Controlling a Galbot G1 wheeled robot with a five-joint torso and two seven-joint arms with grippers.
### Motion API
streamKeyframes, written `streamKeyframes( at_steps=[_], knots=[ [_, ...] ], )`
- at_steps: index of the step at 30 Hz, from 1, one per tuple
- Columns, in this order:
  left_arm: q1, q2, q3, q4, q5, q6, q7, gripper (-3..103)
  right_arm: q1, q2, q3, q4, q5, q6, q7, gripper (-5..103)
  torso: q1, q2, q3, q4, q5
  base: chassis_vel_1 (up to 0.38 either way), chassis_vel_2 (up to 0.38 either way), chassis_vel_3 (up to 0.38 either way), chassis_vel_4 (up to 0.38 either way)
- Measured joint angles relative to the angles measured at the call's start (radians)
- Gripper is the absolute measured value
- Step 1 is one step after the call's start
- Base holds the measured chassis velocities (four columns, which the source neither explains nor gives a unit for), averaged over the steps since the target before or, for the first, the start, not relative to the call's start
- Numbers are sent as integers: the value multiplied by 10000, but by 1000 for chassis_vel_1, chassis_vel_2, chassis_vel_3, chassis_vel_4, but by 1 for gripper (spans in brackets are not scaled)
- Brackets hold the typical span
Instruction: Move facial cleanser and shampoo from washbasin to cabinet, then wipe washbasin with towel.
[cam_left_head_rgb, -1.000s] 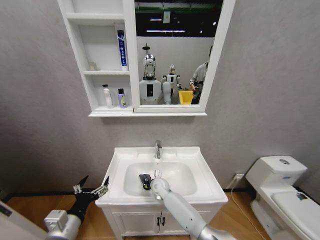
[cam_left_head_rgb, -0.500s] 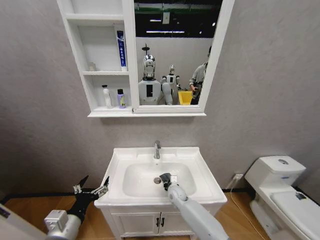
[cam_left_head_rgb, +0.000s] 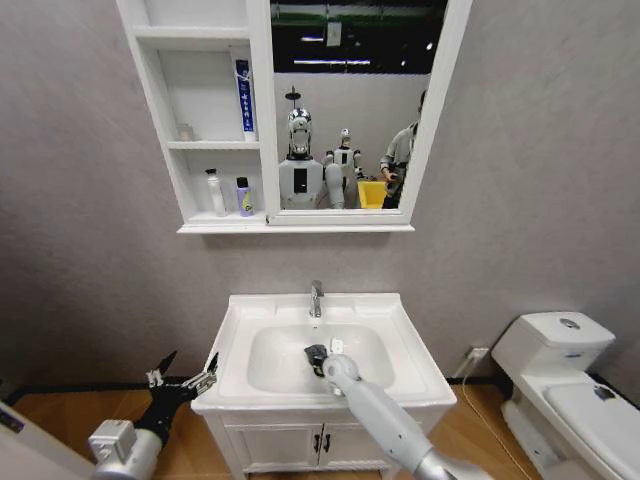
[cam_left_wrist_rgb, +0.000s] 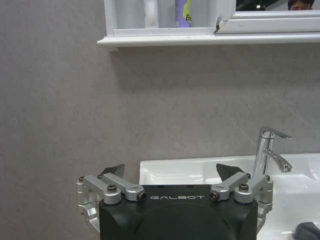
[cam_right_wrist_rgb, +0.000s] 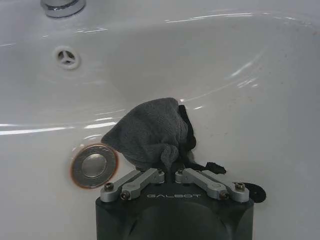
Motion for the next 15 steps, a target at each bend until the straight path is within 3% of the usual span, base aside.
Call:
streamKeyframes(
  at_steps=[5,8,15],
  knots=[
    [0,0,0,0,0,0,0,100,222,-98,-212,102,802,-130,-152,4,0,0,0,-5,-5,0,0,0,0],
    [0,0,1,0,0,0,0,100,844,726,-613,-587,1488,-184,-131,4,1,-1,1,10,0,0,0,0,0],
    [0,0,0,0,0,0,-1,100,1294,1833,-1053,-1429,1524,-103,-197,4,1,-1,1,6,-3,0,0,0,0]
  ],
)
